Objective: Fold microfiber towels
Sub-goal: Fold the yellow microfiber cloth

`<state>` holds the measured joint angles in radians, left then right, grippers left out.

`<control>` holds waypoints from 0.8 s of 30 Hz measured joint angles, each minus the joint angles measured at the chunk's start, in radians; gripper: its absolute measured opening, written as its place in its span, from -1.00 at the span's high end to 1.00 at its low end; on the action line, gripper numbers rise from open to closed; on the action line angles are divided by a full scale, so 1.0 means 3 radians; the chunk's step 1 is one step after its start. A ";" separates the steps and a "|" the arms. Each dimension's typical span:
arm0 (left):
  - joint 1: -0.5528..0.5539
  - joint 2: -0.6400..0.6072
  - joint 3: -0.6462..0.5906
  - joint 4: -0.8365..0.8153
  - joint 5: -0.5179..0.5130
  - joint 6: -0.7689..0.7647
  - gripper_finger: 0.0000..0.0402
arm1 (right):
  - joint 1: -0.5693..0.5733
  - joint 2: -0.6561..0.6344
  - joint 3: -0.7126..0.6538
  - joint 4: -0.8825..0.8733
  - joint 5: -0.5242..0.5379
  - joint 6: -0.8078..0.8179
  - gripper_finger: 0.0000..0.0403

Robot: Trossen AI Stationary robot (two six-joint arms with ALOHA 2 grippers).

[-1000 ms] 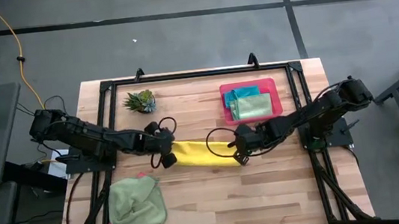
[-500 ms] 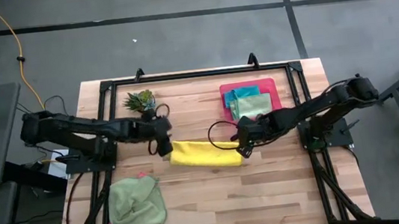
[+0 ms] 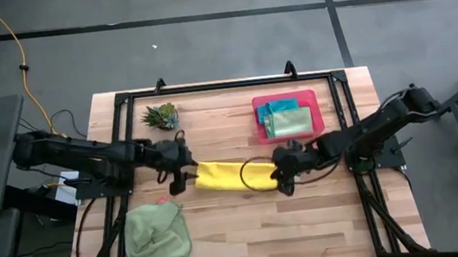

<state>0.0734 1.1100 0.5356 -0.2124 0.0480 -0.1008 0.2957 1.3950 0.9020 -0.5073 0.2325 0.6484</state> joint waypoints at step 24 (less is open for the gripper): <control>-0.0560 0.0388 -0.0232 0.0707 -0.0629 0.0853 0.15 | 0.0093 0.0521 -0.0001 0.0194 -0.0119 -0.0138 -0.07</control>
<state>-0.0946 1.2263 0.4660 -0.0005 -0.1406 0.1549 0.3237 1.5513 0.9016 -0.4491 0.1969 0.6068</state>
